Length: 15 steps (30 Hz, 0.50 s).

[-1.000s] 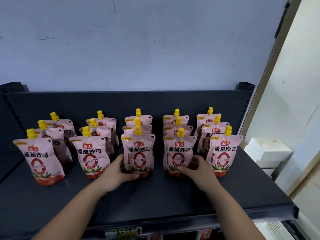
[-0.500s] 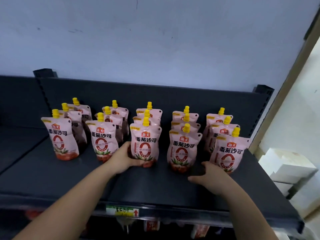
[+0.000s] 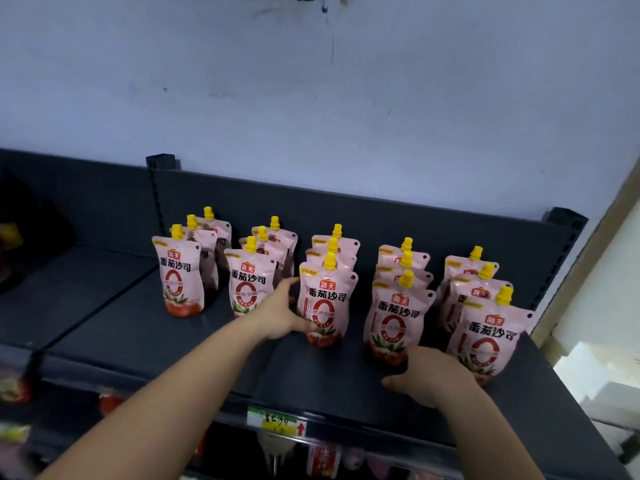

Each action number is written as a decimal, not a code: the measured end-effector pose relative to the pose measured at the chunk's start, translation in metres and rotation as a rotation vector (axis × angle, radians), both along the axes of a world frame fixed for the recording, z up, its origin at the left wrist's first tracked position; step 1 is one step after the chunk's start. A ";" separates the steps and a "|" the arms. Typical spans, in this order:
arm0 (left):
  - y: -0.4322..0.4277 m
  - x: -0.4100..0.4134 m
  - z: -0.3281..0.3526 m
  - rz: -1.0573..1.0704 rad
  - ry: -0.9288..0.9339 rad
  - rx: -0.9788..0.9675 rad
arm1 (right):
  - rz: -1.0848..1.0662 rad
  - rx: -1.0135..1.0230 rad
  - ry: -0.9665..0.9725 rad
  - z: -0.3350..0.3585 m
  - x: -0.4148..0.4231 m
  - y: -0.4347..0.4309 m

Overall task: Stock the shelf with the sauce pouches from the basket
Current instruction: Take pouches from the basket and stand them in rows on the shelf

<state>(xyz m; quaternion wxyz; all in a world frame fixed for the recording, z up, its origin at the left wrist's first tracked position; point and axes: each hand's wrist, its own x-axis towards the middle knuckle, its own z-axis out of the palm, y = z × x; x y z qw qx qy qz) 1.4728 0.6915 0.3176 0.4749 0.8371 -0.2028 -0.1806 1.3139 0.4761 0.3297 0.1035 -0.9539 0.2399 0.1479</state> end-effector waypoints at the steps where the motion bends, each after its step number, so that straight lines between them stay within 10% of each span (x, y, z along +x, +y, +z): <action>1: 0.003 -0.002 0.001 -0.009 -0.008 0.031 | -0.001 -0.004 0.006 0.001 0.000 0.003; 15: 0.313 -0.016 -0.006 0.260 -0.267 0.528 | 0.361 0.057 -0.069 0.006 0.085 0.274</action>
